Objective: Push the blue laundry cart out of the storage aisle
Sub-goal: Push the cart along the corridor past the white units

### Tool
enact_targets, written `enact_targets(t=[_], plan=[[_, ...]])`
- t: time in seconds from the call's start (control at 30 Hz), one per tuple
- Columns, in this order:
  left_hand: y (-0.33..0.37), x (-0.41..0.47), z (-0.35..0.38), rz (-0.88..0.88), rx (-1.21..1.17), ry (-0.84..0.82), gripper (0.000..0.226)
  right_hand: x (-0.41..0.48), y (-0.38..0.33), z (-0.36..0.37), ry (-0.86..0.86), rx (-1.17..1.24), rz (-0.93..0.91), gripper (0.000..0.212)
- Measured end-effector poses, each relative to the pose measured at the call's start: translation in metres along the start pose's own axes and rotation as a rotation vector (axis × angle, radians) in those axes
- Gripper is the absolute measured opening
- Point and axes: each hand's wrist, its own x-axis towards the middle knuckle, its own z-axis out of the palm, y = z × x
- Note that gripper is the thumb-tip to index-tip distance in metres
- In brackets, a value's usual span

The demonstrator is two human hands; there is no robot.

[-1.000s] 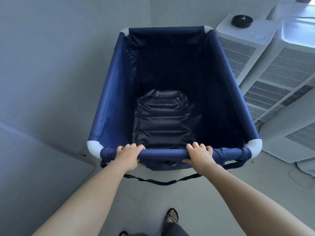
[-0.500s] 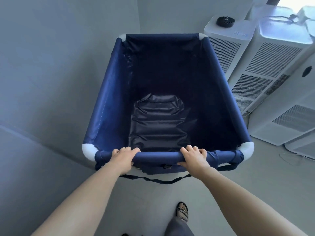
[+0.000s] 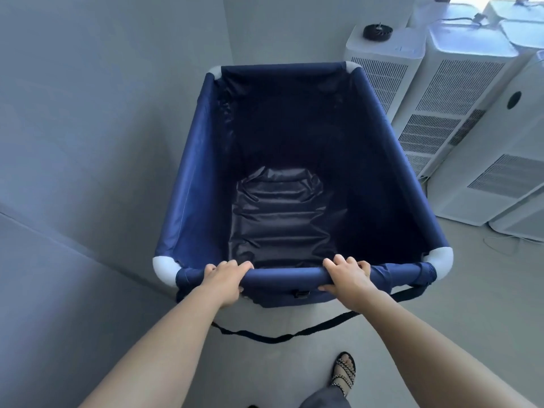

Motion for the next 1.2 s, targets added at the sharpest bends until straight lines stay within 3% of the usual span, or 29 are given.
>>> enact_targets(t=[0.17,1.2], plan=[[-0.001,0.014,-0.009,-0.006,-0.017,-0.07,0.031,0.008,0.003,-0.005,0.026,-0.016,-0.018,0.04],[0.02,0.131,-0.076,-0.236,-0.113,0.019,0.037,0.178,0.066,-0.077,0.056,-0.026,-0.24,0.04]])
